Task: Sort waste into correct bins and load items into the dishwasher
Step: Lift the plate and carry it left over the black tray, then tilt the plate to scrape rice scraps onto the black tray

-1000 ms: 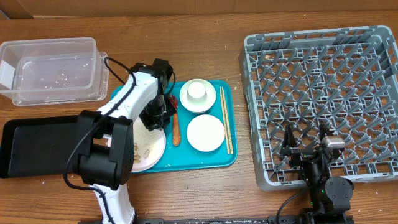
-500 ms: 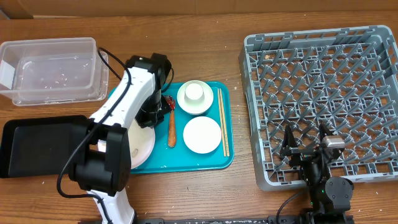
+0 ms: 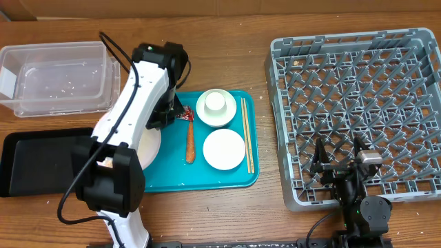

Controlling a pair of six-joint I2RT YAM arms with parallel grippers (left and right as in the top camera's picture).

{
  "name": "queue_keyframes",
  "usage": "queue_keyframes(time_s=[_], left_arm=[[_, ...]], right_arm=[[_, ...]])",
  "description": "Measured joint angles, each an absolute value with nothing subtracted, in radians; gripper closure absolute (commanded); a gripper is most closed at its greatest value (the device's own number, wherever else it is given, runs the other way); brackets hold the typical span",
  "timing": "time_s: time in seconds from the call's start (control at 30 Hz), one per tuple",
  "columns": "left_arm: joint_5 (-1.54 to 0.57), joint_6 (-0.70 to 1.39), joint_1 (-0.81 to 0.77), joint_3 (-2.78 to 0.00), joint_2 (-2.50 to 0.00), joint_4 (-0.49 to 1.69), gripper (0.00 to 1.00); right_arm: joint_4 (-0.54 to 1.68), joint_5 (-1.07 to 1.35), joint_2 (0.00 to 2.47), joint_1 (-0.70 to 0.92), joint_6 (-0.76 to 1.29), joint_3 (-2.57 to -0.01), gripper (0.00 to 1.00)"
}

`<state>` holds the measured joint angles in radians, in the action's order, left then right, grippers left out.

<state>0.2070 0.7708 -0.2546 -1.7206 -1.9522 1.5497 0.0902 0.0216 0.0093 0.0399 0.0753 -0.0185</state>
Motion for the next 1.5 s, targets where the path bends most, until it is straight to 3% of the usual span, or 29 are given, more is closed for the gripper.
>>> queue_keyframes(time_s=[0.27,0.57,1.5], left_arm=[[0.237,0.72,-0.203,-1.759,-1.952,1.554,0.96],[0.223,0.672,-0.007,-1.759,-1.952,1.537,0.96],[-0.218,0.412,0.587,-1.759,-1.952,1.324,0.96]], right_arm=[[0.09,0.022,0.009,0.04,0.075,-0.019,0.0],[0.09,0.022,0.009,0.04,0.075,-0.019,0.0],[0.09,0.022,0.009,0.04,0.075,-0.019,0.0]])
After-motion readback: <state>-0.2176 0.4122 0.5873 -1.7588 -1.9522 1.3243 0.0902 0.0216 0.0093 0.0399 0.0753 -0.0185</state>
